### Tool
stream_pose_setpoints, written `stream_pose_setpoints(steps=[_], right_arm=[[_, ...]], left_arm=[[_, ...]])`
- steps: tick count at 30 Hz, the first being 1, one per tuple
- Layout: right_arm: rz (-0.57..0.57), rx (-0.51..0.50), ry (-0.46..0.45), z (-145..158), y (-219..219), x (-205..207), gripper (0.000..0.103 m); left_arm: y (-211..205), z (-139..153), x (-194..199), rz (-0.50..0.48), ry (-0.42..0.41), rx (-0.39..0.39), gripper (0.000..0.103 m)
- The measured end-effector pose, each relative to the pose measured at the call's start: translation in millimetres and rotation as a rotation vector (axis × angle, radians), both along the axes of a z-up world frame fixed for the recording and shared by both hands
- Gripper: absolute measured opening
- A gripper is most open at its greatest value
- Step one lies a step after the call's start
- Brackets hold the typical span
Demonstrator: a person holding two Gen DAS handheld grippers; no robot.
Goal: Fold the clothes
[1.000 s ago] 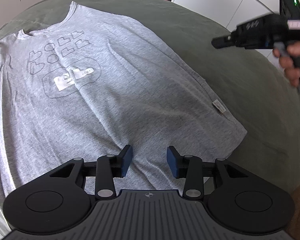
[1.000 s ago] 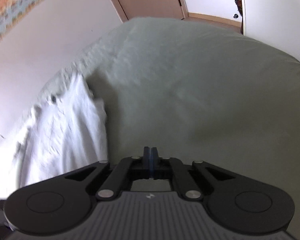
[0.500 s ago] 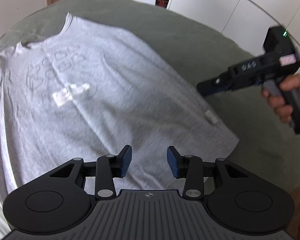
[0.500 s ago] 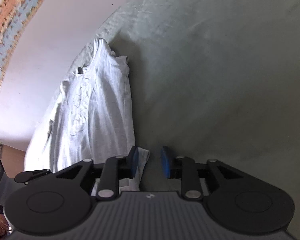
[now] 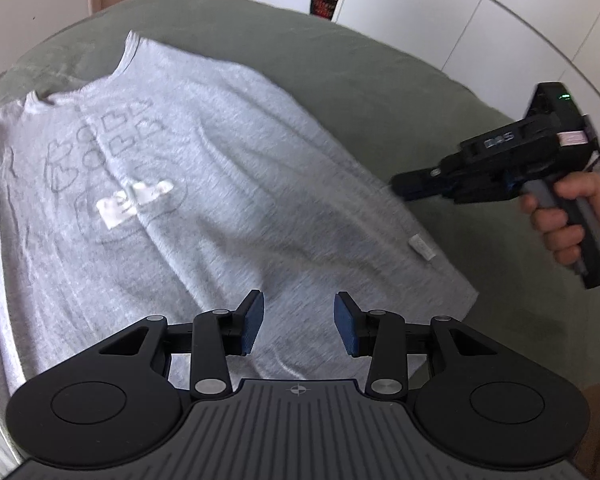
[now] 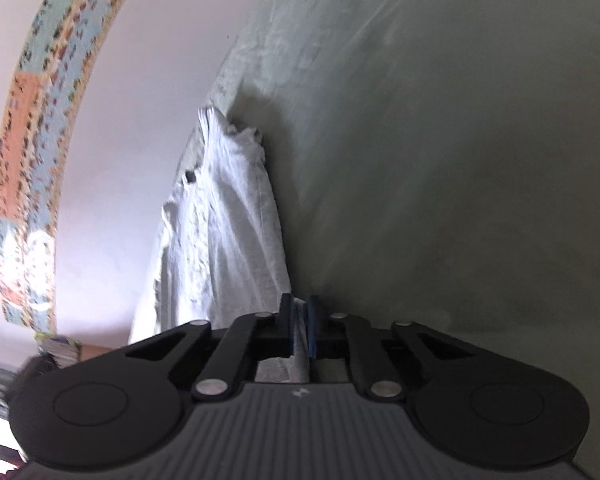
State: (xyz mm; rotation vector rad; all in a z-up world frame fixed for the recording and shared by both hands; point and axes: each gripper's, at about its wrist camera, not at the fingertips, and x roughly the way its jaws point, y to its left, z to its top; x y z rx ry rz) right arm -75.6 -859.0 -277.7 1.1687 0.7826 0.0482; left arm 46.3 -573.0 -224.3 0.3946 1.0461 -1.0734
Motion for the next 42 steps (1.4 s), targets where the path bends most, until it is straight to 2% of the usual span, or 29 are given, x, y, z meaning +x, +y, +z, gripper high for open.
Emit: stream_pose_setpoints(steps=[7,16,17,18,20,23,25,26,31,36,42], right_arm=[[0.009,-0.033,0.035,-5,3,11,0.002],[0.057,-0.024,0.013,-6,8,17,0.005],[0.063,-0.019,0.006,-5,8,17,0.009],[0.067,-0.012,-0.002,-5,8,17,0.018],[0.075,-0.004,-0.017,-4,9,17,0.031],[0.085,-0.023,-0.022,-3,12,22,0.03],[0.086,-0.048,-0.008,-2,14,26,0.014],[0.092,-0.067,0.007,-1,16,28,0.007],[0.096,-0.141,0.032,12,20,29,0.004],[0.072,-0.385,0.084,48,13,29,0.003],[0.011,-0.568,0.124,90,-20,35,0.003]], left_arm=[[4,-6,-1,0.003,-0.005,0.004,0.038],[3,-6,0,0.002,-0.009,0.008,0.038],[3,-6,-1,0.001,-0.009,0.008,0.038],[4,-6,-1,0.001,-0.009,0.008,0.038],[4,-6,0,0.001,-0.008,0.009,0.038],[3,-5,0,0.001,-0.012,0.012,0.038],[3,-5,0,0.0,-0.014,0.013,0.038],[3,-5,-1,0.0,-0.014,0.013,0.038],[5,-5,-1,-0.002,-0.012,0.011,0.038],[4,-5,-2,-0.004,-0.015,0.012,0.038],[5,-4,-2,-0.004,-0.018,0.012,0.038]])
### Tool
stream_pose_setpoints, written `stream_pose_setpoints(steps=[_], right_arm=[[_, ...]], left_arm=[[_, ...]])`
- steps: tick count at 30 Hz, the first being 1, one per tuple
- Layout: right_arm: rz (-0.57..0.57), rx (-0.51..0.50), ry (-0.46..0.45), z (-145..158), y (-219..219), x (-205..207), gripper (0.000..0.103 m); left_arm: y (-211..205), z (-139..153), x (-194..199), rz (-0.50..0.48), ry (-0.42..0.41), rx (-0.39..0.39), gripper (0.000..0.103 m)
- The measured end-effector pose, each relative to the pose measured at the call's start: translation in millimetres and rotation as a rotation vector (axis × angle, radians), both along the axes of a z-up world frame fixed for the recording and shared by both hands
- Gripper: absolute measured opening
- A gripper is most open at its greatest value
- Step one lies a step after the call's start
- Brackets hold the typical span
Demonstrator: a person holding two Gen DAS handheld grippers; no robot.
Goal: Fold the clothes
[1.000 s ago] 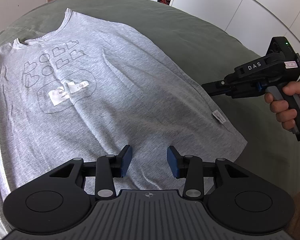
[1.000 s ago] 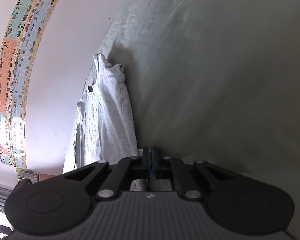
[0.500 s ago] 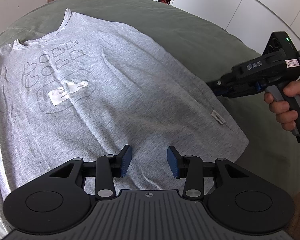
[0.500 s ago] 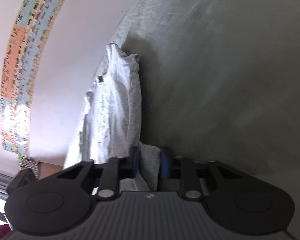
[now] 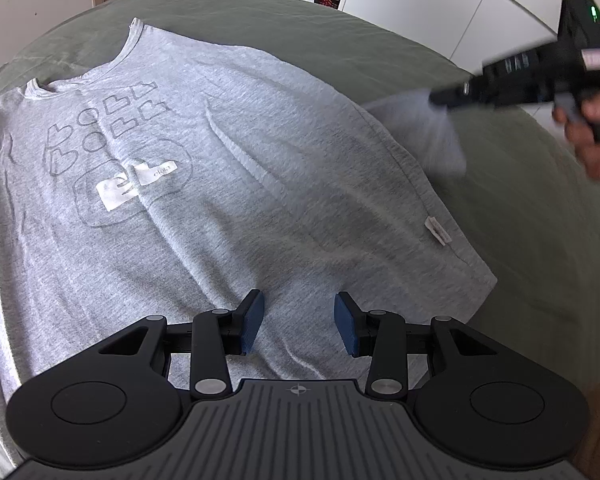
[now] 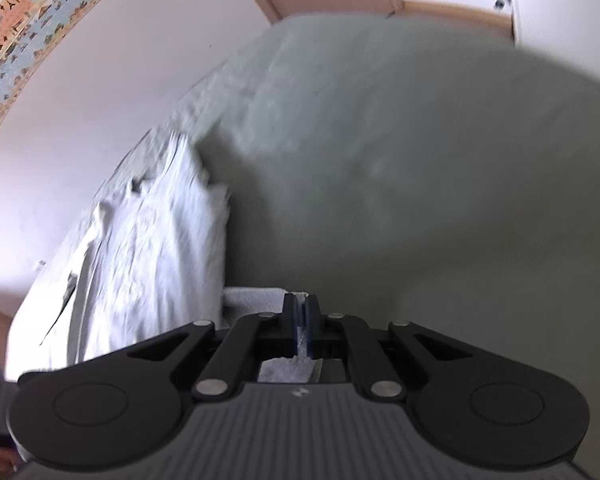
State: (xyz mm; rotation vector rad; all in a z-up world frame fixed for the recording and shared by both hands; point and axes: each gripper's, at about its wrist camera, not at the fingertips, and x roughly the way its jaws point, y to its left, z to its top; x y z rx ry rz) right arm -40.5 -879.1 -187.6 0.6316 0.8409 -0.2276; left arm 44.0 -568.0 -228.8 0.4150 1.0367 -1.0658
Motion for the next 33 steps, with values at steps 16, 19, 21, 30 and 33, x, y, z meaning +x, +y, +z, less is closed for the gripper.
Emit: stream_pose_setpoints(steps=[16,19,21,30,33], right_arm=[[-0.211,-0.248,-0.029,84,-88,10,0.004],[-0.225,-0.259,0.045,56,-91,17,0.004],[-0.249,-0.27,0.083,40,-95,21,0.004],[-0.278,-0.339,0.159,30,-128,54,0.013],[-0.259,-0.362,0.27,6,-123,73,0.026]], left_arm=[[-3,3,3,0.004,0.012,-0.003,0.041],[-2,5,6,0.007,0.026,-0.01,0.041],[-2,8,9,0.01,0.027,-0.015,0.041],[-4,14,31,0.06,0.032,-0.044,0.041],[-2,14,36,0.07,0.038,-0.051,0.041]])
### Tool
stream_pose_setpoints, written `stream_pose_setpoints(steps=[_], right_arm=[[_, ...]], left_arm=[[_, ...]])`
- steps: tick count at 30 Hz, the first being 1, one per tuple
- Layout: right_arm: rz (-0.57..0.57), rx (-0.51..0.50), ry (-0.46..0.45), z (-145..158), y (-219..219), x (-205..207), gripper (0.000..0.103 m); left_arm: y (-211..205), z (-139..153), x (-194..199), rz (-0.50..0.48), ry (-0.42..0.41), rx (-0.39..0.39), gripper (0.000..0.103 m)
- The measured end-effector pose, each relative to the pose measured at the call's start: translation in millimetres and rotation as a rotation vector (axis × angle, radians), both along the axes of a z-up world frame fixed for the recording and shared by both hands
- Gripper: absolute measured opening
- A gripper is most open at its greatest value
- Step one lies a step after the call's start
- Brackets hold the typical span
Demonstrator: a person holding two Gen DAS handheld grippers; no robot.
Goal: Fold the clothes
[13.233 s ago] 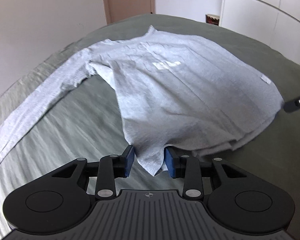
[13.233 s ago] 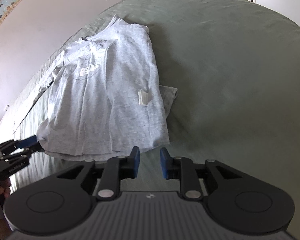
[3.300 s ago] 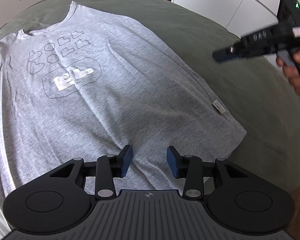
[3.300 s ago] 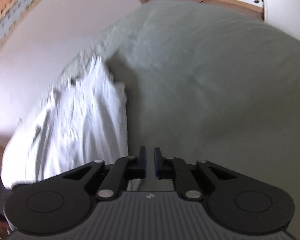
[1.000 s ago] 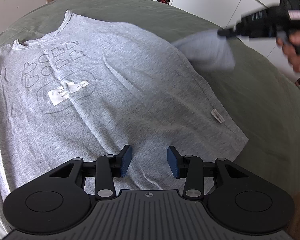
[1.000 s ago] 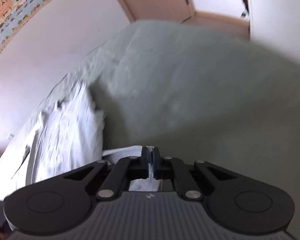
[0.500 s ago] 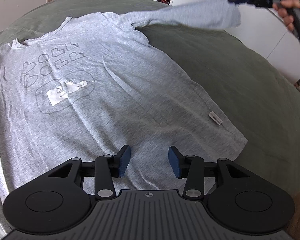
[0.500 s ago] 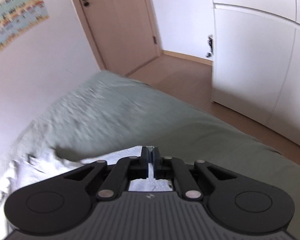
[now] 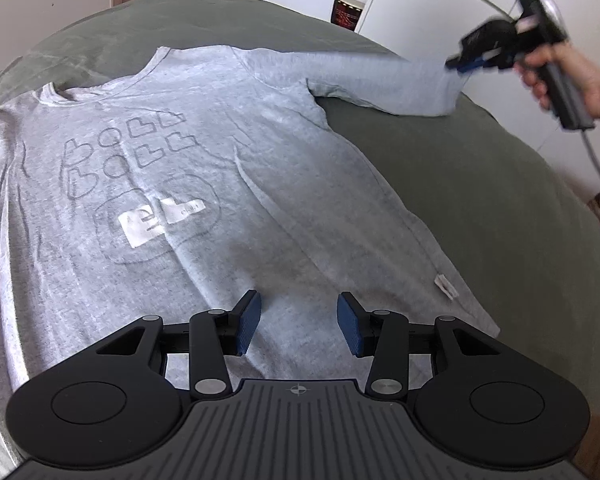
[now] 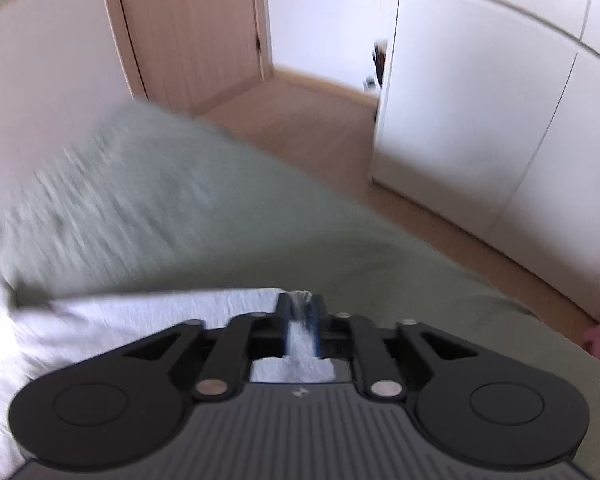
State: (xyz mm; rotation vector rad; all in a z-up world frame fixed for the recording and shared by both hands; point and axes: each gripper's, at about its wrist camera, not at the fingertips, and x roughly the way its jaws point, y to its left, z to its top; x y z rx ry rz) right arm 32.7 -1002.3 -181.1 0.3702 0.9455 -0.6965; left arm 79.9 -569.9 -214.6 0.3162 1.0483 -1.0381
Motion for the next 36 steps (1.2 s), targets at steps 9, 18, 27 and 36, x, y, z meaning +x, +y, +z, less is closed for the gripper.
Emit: stream_pose_setpoints(steps=[9,18,27,36], right_arm=[[0.235,0.122,-0.108,15,37,47,0.04],[0.583,0.249,-0.104,9,146,186,0.052],[0.619,0.234,0.06,-37,186,252,0.007],[0.631,0.025,0.038,-22,209,270,0.005]], left_arm=[[5,2,15,0.017,0.022,-0.063,0.041],[11,-15,28,0.002,0.033,-0.119,0.041],[21,-24,44,-0.016,0.094,-0.2,0.041],[27,-26,49,-0.007,0.13,-0.23,0.041]])
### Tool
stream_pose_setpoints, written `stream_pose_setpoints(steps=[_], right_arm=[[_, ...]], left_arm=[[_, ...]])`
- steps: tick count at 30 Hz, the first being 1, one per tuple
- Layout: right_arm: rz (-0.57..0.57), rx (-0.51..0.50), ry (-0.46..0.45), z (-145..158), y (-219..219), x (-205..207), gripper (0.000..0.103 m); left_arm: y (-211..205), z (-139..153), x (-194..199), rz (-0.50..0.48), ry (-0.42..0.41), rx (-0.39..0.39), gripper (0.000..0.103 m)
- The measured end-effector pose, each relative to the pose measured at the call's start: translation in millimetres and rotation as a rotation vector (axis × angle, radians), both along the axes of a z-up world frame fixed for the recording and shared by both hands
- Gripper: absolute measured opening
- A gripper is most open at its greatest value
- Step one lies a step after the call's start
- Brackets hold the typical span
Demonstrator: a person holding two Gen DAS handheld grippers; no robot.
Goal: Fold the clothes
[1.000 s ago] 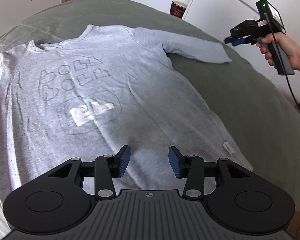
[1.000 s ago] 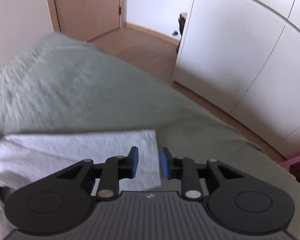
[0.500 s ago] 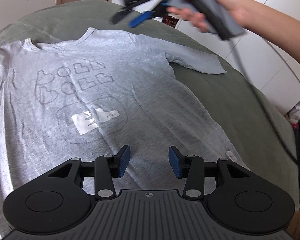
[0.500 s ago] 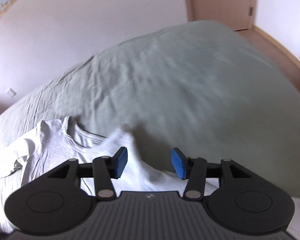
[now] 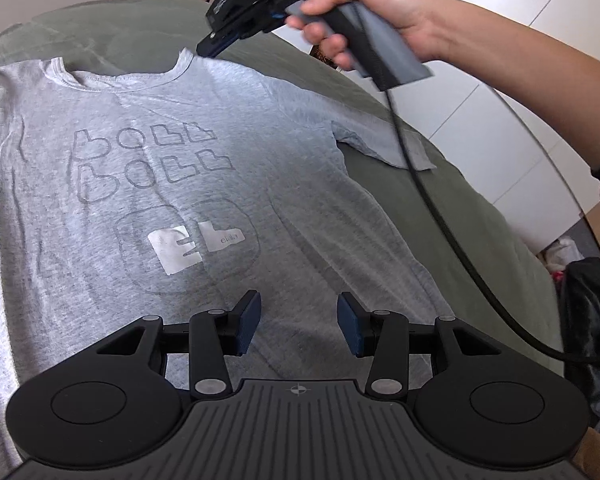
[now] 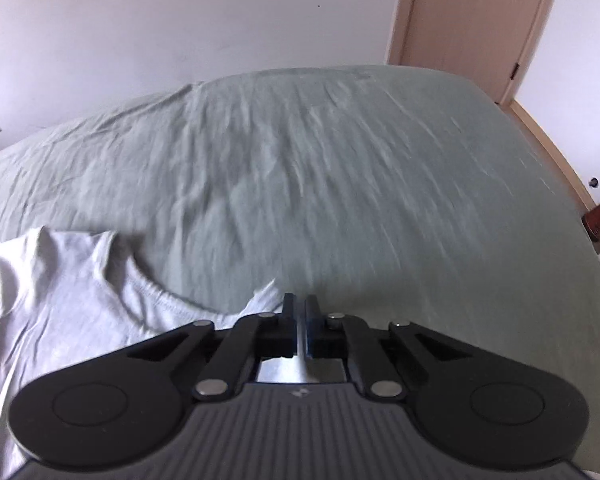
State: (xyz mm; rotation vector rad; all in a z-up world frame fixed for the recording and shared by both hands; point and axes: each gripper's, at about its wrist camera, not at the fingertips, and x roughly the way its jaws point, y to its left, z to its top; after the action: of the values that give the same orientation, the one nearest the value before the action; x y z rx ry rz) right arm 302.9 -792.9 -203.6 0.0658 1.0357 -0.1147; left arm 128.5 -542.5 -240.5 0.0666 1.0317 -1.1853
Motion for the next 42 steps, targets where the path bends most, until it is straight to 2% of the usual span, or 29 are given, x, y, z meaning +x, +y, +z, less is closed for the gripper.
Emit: stream_pose_setpoints(steps=[2,6,7,9,11,14,17,22,25,29,35,39,42], right_arm=[[-0.026,0.008,0.009,-4,-3,0,0.007],[-0.093,0.074,-0.048,14,-30,-31,0.033],[-0.112,0.088,-0.053,18,-39,-39,0.036],[-0.184,0.108,-0.064,25,-72,-73,0.046],[-0.242,0.114,-0.053,25,-97,-101,0.049],[-0.307,0.116,-0.031,21,-130,-144,0.05],[-0.356,0.119,-0.026,14,-155,-178,0.051],[-0.424,0.142,-0.059,8,-187,-220,0.053],[-0.452,0.138,-0.059,3,-203,-238,0.058],[-0.479,0.143,-0.047,-3,-221,-261,0.058],[-0.508,0.175,-0.048,-11,-242,-285,0.059],[-0.53,0.198,-0.051,-19,-260,-287,0.059],[-0.56,0.233,-0.072,-24,-274,-286,0.059]], left_arm=[[1,1,-1,-0.001,-0.004,0.001,0.041],[2,-1,1,0.004,-0.006,-0.003,0.041],[2,0,2,0.006,-0.012,-0.002,0.041],[2,3,4,0.011,-0.025,0.005,0.041],[1,5,8,0.019,-0.027,0.012,0.041],[-8,23,35,0.065,-0.034,0.022,0.042],[-23,38,66,0.06,-0.048,0.007,0.042],[-75,63,158,0.117,-0.095,0.011,0.042],[-109,58,201,0.125,-0.046,0.038,0.042],[-143,44,215,0.099,-0.045,0.112,0.042],[-161,32,231,0.088,-0.03,0.161,0.042],[-167,23,247,0.103,0.024,0.162,0.042],[-172,9,254,0.105,0.117,0.133,0.042]])
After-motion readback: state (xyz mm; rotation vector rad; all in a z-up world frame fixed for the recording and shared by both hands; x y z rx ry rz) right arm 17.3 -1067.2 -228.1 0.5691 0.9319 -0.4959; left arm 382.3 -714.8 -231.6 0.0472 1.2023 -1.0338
